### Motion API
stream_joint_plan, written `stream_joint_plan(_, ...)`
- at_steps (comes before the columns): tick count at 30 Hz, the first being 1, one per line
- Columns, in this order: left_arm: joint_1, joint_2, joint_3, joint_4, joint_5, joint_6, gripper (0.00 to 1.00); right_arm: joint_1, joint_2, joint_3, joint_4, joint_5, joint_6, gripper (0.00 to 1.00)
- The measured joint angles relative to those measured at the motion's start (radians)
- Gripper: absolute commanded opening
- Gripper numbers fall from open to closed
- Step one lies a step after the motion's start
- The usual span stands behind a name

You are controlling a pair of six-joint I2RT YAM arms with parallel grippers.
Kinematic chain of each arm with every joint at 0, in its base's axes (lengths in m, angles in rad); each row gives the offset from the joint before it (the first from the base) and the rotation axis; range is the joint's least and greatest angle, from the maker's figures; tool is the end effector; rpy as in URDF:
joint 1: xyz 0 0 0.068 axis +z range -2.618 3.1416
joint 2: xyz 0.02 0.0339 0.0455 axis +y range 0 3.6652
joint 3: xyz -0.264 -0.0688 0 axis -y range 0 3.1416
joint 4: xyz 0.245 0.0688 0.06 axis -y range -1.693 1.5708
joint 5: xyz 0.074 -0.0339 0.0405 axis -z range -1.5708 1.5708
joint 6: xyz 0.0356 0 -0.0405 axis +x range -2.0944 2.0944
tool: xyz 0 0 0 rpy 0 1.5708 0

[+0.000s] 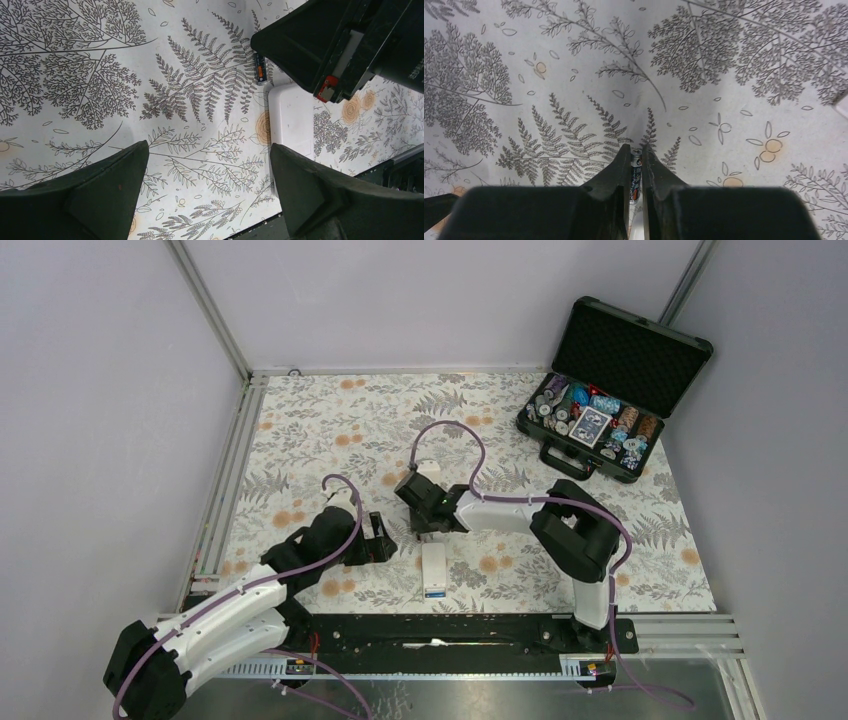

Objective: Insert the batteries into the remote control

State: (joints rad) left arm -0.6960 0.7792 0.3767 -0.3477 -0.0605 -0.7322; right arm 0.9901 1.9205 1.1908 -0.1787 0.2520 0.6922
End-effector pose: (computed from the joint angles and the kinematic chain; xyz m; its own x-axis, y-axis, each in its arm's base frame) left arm 0.1251 -0.1017 0.1836 -0.7943 -0.2059 -0.5716 0.1009 0.8830 -0.4584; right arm 0.2267 0.3294 0.1574 -0.7961 -0.0866 -0.5989 -0.2825 0.9285 0.2412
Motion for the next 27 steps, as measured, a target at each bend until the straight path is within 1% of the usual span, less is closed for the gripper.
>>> stream_joint_plan(6, 0.003, 0.000, 0.000, 0.000, 0.000, 0.000, 0.99, -0.054, -0.014, -0.019, 0.005, 0.012, -0.002, 0.05)
stream_joint_plan(13, 0.003, 0.000, 0.000, 0.000, 0.000, 0.000, 0.99, -0.136, -0.097, -0.112, -0.019, 0.056, 0.006, 0.06)
stream_joint_plan(21, 0.003, 0.006, 0.000, 0.003, 0.007, 0.001, 0.99, -0.150, -0.208, -0.226, -0.022, 0.067, -0.012, 0.05)
stream_joint_plan(27, 0.003, 0.045, 0.000, 0.012, 0.026, 0.002, 0.99, -0.150, -0.313, -0.335, -0.024, 0.034, -0.042, 0.06)
